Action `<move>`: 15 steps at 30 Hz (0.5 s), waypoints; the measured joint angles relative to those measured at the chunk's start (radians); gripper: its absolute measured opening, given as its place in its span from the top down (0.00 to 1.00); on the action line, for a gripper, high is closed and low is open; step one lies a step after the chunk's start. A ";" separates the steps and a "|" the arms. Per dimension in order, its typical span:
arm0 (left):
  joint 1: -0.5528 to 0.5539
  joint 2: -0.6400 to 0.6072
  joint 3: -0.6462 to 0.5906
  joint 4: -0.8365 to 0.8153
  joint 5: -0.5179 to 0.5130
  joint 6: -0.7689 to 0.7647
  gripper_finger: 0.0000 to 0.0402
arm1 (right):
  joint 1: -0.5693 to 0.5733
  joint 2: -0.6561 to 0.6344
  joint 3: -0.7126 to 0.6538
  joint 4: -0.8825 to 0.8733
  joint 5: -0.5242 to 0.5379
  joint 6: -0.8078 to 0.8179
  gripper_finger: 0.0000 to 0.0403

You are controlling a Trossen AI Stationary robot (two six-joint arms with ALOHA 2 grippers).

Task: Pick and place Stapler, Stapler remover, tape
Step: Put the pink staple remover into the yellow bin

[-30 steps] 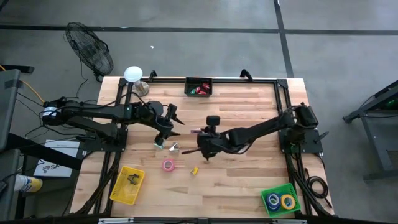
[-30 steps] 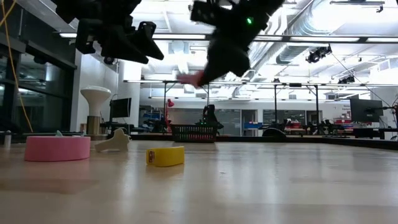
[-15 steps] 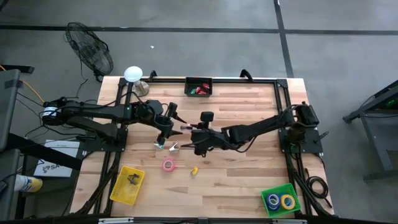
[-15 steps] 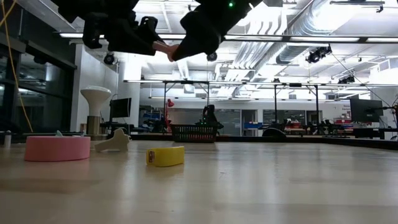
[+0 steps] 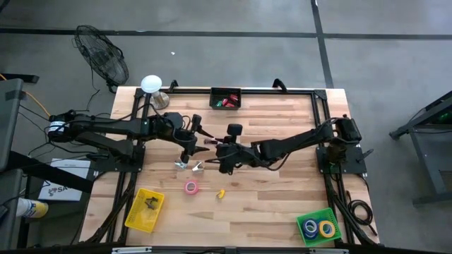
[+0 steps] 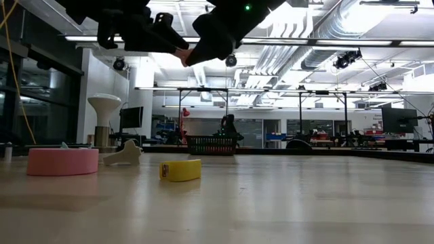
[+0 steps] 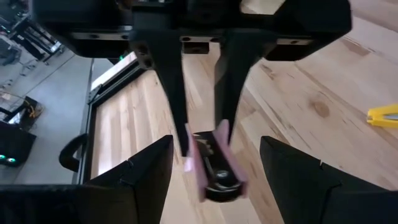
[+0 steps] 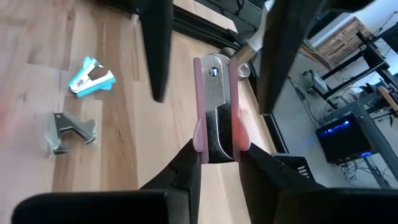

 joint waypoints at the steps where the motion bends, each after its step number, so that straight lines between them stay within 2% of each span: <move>1: 0.000 0.000 0.000 0.000 0.000 0.000 0.41 | 0.001 0.000 0.000 0.003 -0.005 -0.001 0.81; 12: 0.000 0.000 0.000 -0.008 0.000 -0.007 0.41 | 0.000 0.000 0.000 0.005 -0.005 -0.002 0.81; 15: 0.000 0.000 0.000 -0.007 -0.002 -0.007 0.44 | 0.000 0.000 0.000 0.010 0.006 -0.006 0.81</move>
